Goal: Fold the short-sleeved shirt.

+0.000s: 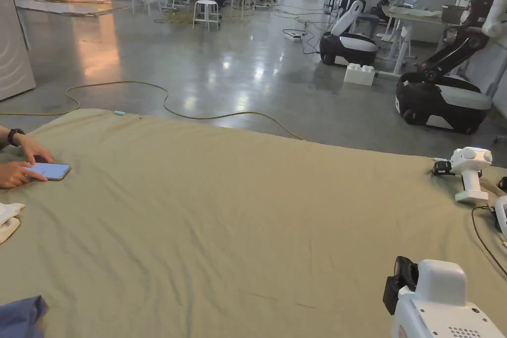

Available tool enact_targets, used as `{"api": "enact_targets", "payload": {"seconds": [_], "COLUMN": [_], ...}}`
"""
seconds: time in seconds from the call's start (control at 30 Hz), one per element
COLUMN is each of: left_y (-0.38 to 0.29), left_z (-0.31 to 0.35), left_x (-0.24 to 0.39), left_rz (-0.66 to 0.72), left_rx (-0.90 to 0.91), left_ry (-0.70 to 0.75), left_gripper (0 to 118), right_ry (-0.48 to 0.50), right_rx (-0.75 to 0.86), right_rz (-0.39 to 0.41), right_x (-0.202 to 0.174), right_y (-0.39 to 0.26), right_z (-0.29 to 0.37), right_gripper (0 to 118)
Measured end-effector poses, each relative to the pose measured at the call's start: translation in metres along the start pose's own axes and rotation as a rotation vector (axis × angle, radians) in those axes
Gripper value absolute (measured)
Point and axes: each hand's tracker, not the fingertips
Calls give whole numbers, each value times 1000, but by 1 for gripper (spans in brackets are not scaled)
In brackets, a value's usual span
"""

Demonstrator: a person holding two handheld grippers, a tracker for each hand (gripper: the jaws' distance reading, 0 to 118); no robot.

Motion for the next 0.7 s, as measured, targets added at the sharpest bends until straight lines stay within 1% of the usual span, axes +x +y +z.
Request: {"api": "enact_targets", "payload": {"seconds": [0.1,0.13,0.2,0.23,0.27,0.33,0.37,0.53,0.6,0.63,0.67,0.7], "left_y": [-21,-25,-36,-39,-43,-43,-43,-33,-33,-32,-30,-28], "left_z": [-8,-9,-14,-14,-15,-11,-9,1,11,13,15,16], "left_x": [46,62,99,114,132,167,184,258,287,296,301,304], "left_rz": [-36,-70,-96,-100,-71,-55,-72,-179,-173,-160,-150,-122], "left_rx": [88,148,224,261,278,353,393,564,618,628,635,656], "left_ry": [-94,-91,-139,-156,-216,-249,-272,-214,-197,-202,-207,-245], "left_gripper": [69,69,69,69,69,69,69,69,67,64,56,30], "right_ry": [9,12,9,6,1,-2,-2,-11,-21,-24,-25,-27], "right_rx": [-2,-1,4,7,11,15,18,45,59,70,77,81], "right_rz": [-12,-15,-22,-24,-26,-36,-39,-41,-42,-42,-42,-39], "right_x": [-2,-2,-2,-3,-3,-3,-3,-4,-4,-5,-5,-6], "right_y": [-4,-5,-5,-6,-6,-4,-3,5,7,8,9,11], "right_z": [1,1,0,0,-1,-2,-2,-3,-2,-1,0,0], "right_gripper": [0,0,0,0,0,0,0,0,0,0,0,0]}}
